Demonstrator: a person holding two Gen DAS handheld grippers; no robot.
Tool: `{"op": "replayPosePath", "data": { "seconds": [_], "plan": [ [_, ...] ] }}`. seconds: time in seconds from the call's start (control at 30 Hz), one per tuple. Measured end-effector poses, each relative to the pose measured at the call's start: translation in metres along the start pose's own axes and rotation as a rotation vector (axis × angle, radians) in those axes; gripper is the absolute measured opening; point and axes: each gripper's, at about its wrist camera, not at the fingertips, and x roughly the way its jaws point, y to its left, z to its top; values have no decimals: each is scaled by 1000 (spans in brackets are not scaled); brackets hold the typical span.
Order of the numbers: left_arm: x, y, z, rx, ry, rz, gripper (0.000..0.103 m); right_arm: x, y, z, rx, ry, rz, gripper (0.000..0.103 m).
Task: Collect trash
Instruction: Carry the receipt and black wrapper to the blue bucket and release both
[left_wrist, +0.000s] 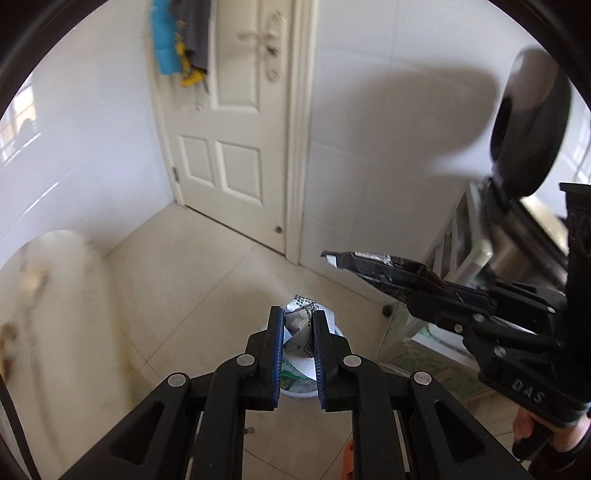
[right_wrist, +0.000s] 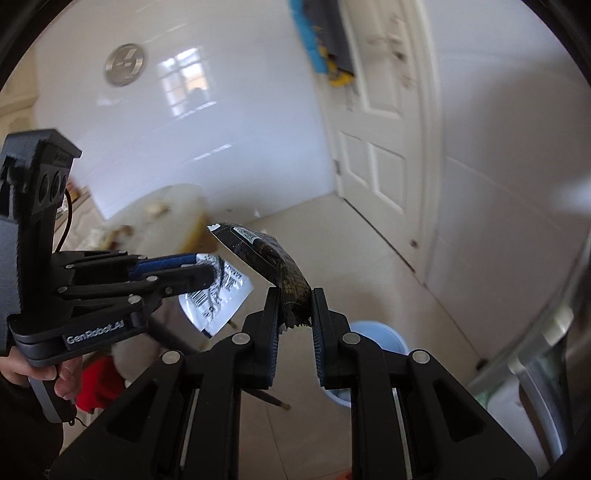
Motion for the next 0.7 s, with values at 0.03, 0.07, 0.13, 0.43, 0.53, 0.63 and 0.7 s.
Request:
{"op": "replayPosePath", "data": {
  "seconds": [0.03,0.07,0.13,0.43,0.53,0.63,0.7],
  "plan": [
    [17,-4,5,3,16,1,11,9,-17,-3,21,12,-10,15],
    [37,-7,11,10,30,0,11,15,-27,-6,32,20,-19,15],
    [72,-11,23,18,52,5,12,33,-51,-11,54,40,-39,15],
    [194,-5,57,17,103,117,69,101,-113,-29,134,120,-48,15],
    [208,-4,61,20,96,164,70,121,-121,-34,156,138,-38,15],
    [215,-5,62,-12,87,183,71,139,-127,-34,174,147,-34,16],
    [217,-2,66,-29,77,195,72,147,-128,-36,178,145,-34,28]
  ]
}}
